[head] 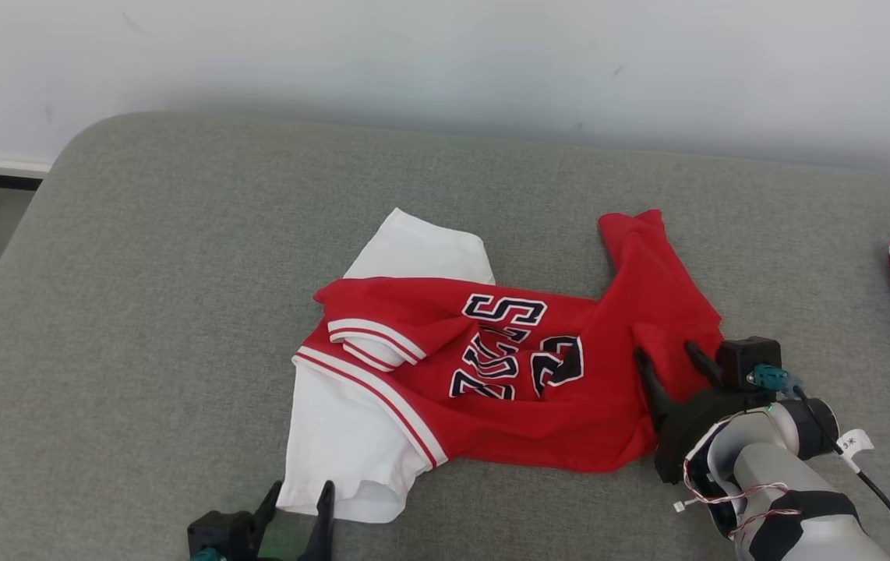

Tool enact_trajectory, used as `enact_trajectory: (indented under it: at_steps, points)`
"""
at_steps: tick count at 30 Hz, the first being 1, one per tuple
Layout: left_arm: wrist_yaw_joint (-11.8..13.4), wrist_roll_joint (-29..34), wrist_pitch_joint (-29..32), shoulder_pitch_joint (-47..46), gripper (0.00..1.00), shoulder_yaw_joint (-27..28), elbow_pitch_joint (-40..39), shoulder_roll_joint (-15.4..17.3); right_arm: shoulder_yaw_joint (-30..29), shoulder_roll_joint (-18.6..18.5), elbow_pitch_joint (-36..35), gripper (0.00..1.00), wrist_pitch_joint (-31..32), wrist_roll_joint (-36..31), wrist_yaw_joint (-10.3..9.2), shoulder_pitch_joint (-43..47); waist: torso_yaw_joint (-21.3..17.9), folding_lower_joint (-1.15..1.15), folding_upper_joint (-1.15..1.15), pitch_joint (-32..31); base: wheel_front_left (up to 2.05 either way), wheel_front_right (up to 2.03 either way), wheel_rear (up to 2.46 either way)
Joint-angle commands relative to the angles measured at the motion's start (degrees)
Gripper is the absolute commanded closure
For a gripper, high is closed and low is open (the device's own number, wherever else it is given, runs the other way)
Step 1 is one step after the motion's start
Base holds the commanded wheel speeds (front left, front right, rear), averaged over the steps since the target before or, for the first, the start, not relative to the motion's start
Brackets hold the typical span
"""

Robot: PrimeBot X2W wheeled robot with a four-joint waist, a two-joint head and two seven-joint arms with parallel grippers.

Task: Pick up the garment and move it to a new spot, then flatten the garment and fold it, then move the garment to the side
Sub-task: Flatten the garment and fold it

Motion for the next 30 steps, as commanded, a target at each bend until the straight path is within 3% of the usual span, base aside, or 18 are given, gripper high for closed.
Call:
enact_trajectory:
  at_steps: [1, 2, 3, 4, 5, 11, 16, 19, 27, 29, 30]
  points:
    - [0.08, -0.89, -0.08, -0.71, 0.00, -0.21, 0.48, -0.05, 0.24, 0.33, 0.58, 0.00, -0.42, 0.13, -0.13, -0.41, 0.23, -0.01, 0.00, 0.16, 0.00, 0.00, 0.00]
    - [0.08, -1.33, -0.07, -0.95, 0.16, -0.69, 1.08, -0.16, 0.38, 0.39, 1.19, 0.38, -0.39, 0.25, -0.13, -0.67, 0.33, -0.01, 0.00, 0.21, 0.00, 0.00, 0.00]
    - [0.07, -1.56, -0.07, -1.20, 0.59, -1.15, 1.58, -0.25, 0.42, 0.43, 1.71, 0.54, -0.40, 0.49, -0.13, -0.99, 0.42, -0.01, 0.00, 0.29, 0.00, 0.00, 0.00]
    - [0.07, -1.90, -0.07, -1.43, 0.73, -1.51, 1.87, -0.32, 0.46, 0.51, 2.19, 0.65, -0.42, 0.75, -0.12, -1.27, 0.48, -0.01, 0.00, 0.36, 0.00, 0.00, 0.00]
    - [0.07, -2.25, -0.07, -1.63, 1.00, -1.79, 2.16, -0.39, 0.51, 0.61, 2.54, 1.00, -0.43, 0.85, -0.13, -1.42, 0.52, -0.01, 0.00, 0.42, 0.00, 0.00, 0.00]
    - [0.06, -3.58, -0.08, -1.47, 1.00, -1.24, 0.87, -0.55, -0.48, -0.68, -1.44, 1.00, -0.51, 0.85, -0.13, 0.19, 0.91, -0.01, 0.00, -0.39, 0.00, 0.00, 0.00]
    - [0.07, -3.26, -0.08, 3.20, 1.00, 2.69, -4.30, -0.22, -5.32, -2.91, -11.30, 1.00, -0.43, -0.03, -0.13, 7.57, -0.10, -0.01, 0.00, -2.97, 0.00, 0.00, 0.00]
    - [0.08, -2.04, -0.08, 8.68, 1.00, 6.38, -9.60, -0.32, -11.20, -3.66, -19.26, 1.00, -0.45, -0.69, -0.13, 15.97, -1.60, -0.01, 0.00, -4.78, 0.00, 0.00, 0.00]
    - [0.11, -1.27, -0.08, 15.20, 1.00, 8.38, -13.26, -1.08, -19.51, -0.13, -28.16, 1.00, 0.51, -0.88, -0.13, 31.54, -3.88, -0.01, 0.00, -5.85, 0.00, 0.00, 0.00]
    - [0.10, -1.24, -0.08, 15.36, 1.00, 8.20, -12.80, -1.15, -19.68, -0.04, -28.39, 0.95, 0.72, -1.40, -0.13, 32.19, -4.11, -0.01, 0.00, -5.91, 0.00, 0.00, 0.00]
    - [0.10, -1.21, -0.08, 15.46, 1.00, 8.15, -12.29, -1.22, -19.84, 0.23, -28.54, 0.62, 0.85, -1.88, -0.13, 32.58, -4.37, -0.01, 0.00, -6.08, 0.00, 0.00, 0.00]
